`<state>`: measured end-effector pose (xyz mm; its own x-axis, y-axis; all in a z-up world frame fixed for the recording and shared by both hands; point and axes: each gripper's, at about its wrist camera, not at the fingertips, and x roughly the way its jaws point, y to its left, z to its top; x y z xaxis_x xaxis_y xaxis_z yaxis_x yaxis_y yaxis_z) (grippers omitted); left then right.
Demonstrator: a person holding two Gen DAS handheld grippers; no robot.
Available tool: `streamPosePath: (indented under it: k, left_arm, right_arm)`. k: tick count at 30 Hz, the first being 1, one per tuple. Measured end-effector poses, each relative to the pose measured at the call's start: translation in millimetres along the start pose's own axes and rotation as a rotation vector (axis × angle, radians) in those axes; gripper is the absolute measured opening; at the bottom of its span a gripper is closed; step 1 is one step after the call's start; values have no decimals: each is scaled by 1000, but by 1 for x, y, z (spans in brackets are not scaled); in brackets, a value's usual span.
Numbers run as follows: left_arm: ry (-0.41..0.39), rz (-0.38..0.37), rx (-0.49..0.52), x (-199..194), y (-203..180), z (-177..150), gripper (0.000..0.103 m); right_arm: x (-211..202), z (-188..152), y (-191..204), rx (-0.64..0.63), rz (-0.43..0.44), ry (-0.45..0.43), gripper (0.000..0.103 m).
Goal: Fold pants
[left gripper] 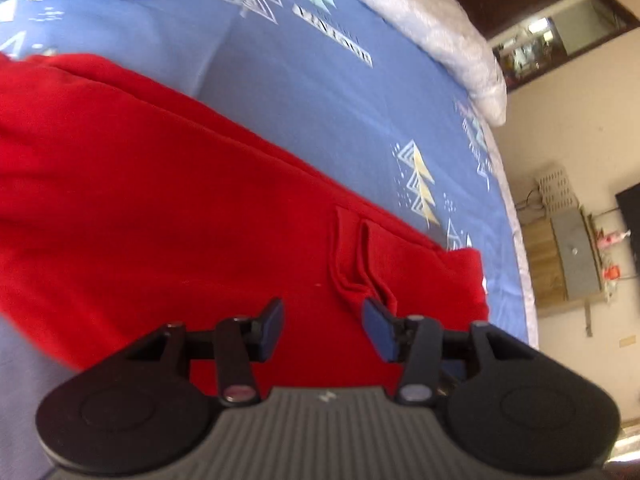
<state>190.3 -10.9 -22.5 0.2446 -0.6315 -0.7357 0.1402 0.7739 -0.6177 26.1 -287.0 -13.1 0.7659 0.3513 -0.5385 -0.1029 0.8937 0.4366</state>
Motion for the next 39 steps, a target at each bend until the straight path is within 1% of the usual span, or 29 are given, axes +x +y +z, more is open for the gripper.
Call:
streamPosePath:
  k: [2, 3, 5, 7, 9, 10, 11, 12, 13, 14, 16, 17, 18, 19, 21, 23, 24, 25, 26, 27, 28, 29, 31, 32, 34, 35, 37, 39]
  left_arm:
    - [15, -6, 5, 13, -8, 4, 51]
    - [24, -13, 7, 20, -11, 7, 52]
    - [41, -11, 9, 33, -19, 10, 56]
    - [56, 5, 19, 45, -26, 10, 59]
    - [83, 19, 31, 57, -33, 8, 59]
    - [93, 27, 37, 62, -36, 6, 57]
    - [98, 40, 49, 67, -39, 4, 49]
    - [96, 54, 65, 70, -42, 2, 39]
    - [97, 66, 81, 72, -44, 0, 23]
    - [99, 68, 88, 72, -43, -1, 19]
    - [89, 61, 88, 67, -39, -4, 16]
    - [84, 57, 85, 63, -37, -4, 15]
    - [73, 59, 87, 60, -37, -3, 15]
    - [58, 67, 99, 54, -38, -3, 15]
    - [18, 75, 133, 40, -40, -4, 15]
    - [-22, 75, 140, 28, -39, -5, 15]
    - [-44, 73, 129, 24, -36, -7, 15]
    - [-61, 75, 127, 23, -31, -9, 15]
    - [-60, 105, 134, 29, -29, -10, 16]
    - [-39, 159, 144, 40, -24, -13, 17]
    - [-23, 186, 141, 50, -17, -17, 20]
    - [-62, 176, 148, 49, -15, -21, 20]
    - [-62, 186, 154, 44, -20, -23, 23]
    - [-51, 184, 139, 40, -20, -23, 26]
    - [-46, 169, 116, 24, -17, -22, 31]
    - [-63, 157, 108, 12, -14, -24, 30]
    - [-108, 128, 97, -16, -2, -32, 31]
    - [-141, 74, 66, -46, 19, -43, 31]
  right_arm:
    - [-28, -2, -15, 42, 6, -58, 61]
    - [-39, -4, -21, 61, -14, -88, 61]
    - [-62, -12, -36, 122, -57, -145, 61]
    - [-80, -18, -58, 214, -100, -195, 61]
    - [-84, -23, -79, 320, -125, -232, 62]
    - [-80, -22, -88, 373, -146, -236, 63]
    - [-79, -23, -98, 423, -155, -240, 63]
    - [-79, -24, -107, 469, -153, -250, 63]
    - [-74, -25, -115, 513, -150, -255, 64]
    - [-69, -26, -122, 555, -145, -246, 64]
    - [-59, -27, -135, 627, -118, -219, 64]
    - [-57, -29, -137, 649, -95, -220, 59]
    - [-54, -28, -135, 650, -74, -211, 42]
    - [-52, -26, -131, 647, -46, -189, 37]
    - [-57, -23, -118, 607, -45, -183, 29]
    - [-65, -19, -105, 550, -41, -192, 29]
    - [-65, -18, -97, 517, -56, -187, 29]
    - [-64, -17, -93, 477, -96, -162, 29]
    - [-58, -17, -87, 427, -147, -126, 29]
    - [-50, -20, -82, 388, -183, -106, 29]
    - [-46, -23, -75, 344, -208, -111, 29]
    - [-43, -22, -66, 284, -246, -107, 29]
    - [-35, -17, -51, 192, -322, -90, 32]
    - [-34, -16, -45, 172, -338, -89, 35]
    - [-42, -17, -46, 188, -343, -105, 47]
    - [-51, -19, -49, 224, -338, -117, 54]
    - [-69, -26, -56, 286, -315, -151, 54]
    - [-84, -30, -49, 288, -303, -193, 54]
